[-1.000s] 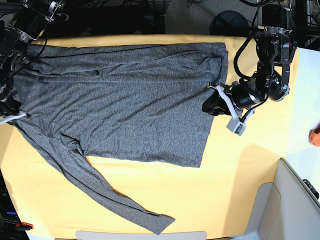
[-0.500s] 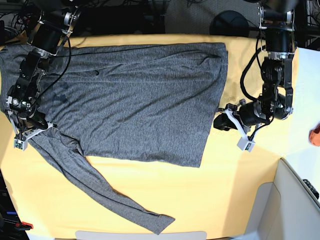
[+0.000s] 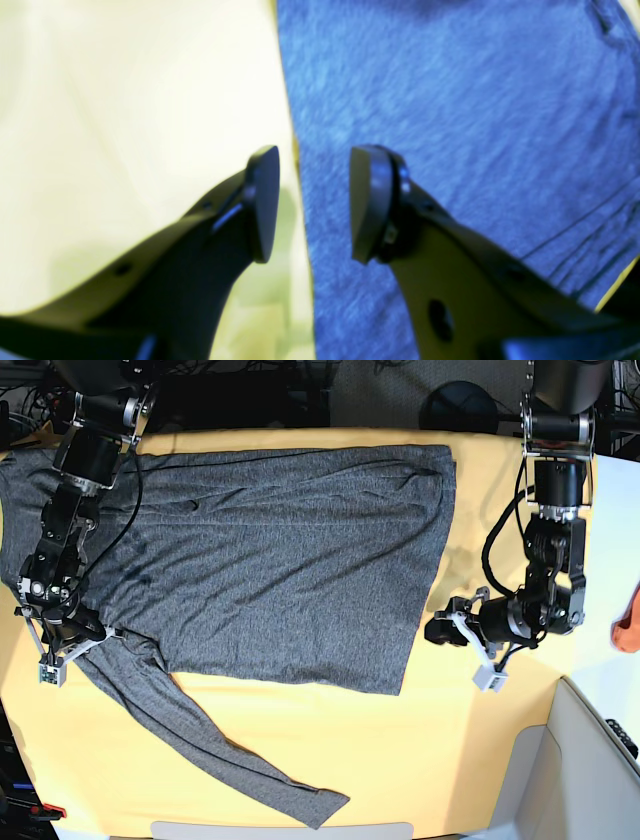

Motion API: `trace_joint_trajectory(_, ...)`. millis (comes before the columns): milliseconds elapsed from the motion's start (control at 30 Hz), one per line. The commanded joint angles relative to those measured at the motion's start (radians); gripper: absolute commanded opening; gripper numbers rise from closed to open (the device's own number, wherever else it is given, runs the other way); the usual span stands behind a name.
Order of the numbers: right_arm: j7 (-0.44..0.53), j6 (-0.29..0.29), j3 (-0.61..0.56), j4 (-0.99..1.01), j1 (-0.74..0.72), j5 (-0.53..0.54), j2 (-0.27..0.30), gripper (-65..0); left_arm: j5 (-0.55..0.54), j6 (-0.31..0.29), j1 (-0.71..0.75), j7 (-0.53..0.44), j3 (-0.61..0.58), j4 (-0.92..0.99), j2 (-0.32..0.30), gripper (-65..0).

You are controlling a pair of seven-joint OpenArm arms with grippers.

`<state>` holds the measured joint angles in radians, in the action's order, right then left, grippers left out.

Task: Fold the T-shirt properly
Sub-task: 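Move both grippers to the shirt's hem side and grasp the hem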

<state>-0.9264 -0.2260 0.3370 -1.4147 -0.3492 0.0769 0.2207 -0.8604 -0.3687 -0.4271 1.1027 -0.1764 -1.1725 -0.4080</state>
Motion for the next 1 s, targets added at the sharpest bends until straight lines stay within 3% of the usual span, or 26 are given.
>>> trace_joint_trajectory(0, 0.017, 0.0, 0.004, 0.001, -0.027, -0.004, 0.019, -49.1, -0.013, -0.005, -0.06, -0.019, -0.018, 0.013, -0.01, -41.6)
trace_joint_trajectory(133, 0.017, 0.0, 0.015, 0.019, -0.026, -0.004, 0.038, -38.9, -0.013, -0.006, -0.175, -0.066, -0.099, 0.174, -0.009, -41.2)
trace_joint_trajectory(233, 0.017, 0.001, 0.023, 0.033, -0.024, 0.002, 0.07, -38.8, -0.013, -0.013, -0.25, -0.16, -0.199, 0.288, -0.007, -38.8)
trace_joint_trajectory(400, 0.019, 0.001, 0.172, 0.061, -0.032, 0.002, 0.09, -38.8, -0.015, -0.013, -0.353, -0.278, -0.335, 0.455, -0.006, -36.8)
trace_joint_trajectory(633, 0.019, 0.001, 0.294, 0.119, -0.029, 0.008, 0.105, -38.6, -0.016, -0.01, -0.378, -0.37, -0.337, 0.573, 0.017, -36.6)
trace_joint_trajectory(833, 0.019, 0.001, 0.299, 0.226, -0.031, 0.153, 0.162, -38.6, -0.018, -0.008, -0.378, -0.381, -0.335, 0.578, 0.053, -36.6)
trace_joint_trajectory(967, 0.022, 0.001, 0.386, 0.305, -0.032, 0.205, 0.19, -38.6, -0.018, -0.008, -0.385, -0.413, -0.279, 0.652, 0.088, -36.6)
